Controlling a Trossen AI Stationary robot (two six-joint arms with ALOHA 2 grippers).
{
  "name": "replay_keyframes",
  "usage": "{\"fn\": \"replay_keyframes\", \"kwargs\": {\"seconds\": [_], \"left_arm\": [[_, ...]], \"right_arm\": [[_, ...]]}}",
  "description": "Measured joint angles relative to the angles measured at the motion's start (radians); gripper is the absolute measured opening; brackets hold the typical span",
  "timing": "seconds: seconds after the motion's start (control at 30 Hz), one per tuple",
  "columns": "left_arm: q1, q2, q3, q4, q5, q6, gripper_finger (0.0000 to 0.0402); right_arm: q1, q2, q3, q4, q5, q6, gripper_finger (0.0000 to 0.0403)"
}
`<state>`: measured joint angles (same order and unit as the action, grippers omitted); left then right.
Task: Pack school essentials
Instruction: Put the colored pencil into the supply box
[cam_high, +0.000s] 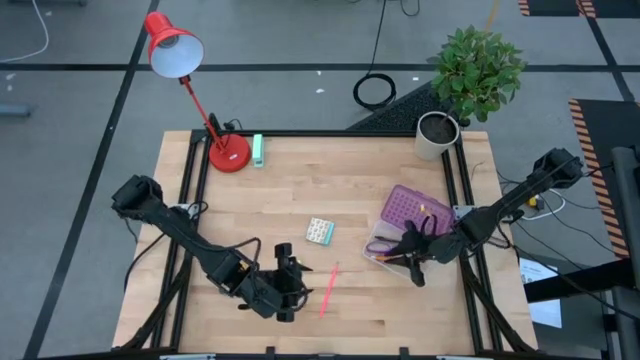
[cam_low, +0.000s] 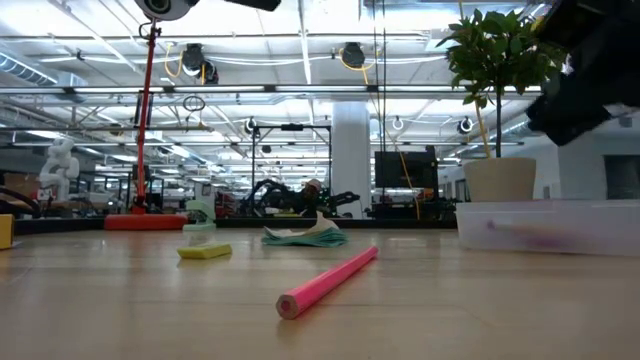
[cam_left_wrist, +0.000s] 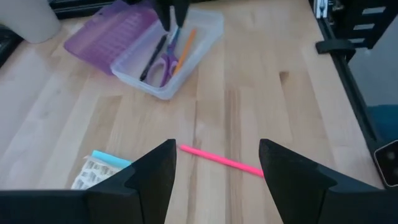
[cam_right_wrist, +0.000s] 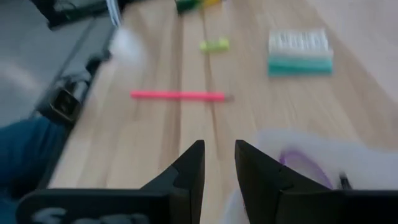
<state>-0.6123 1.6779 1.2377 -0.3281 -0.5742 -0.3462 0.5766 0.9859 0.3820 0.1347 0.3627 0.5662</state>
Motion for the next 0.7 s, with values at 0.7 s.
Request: {"fn": "replay_keyframes", "kwargs": {"seconds": [0.7], "left_arm": [[0.081, 0.282, 0.000, 0.138, 0.164, -0.123, 0.0234]], "right_arm": [[-0.034, 0.264, 0.288, 0.072, -0.056, -0.426, 0.0084]]}}
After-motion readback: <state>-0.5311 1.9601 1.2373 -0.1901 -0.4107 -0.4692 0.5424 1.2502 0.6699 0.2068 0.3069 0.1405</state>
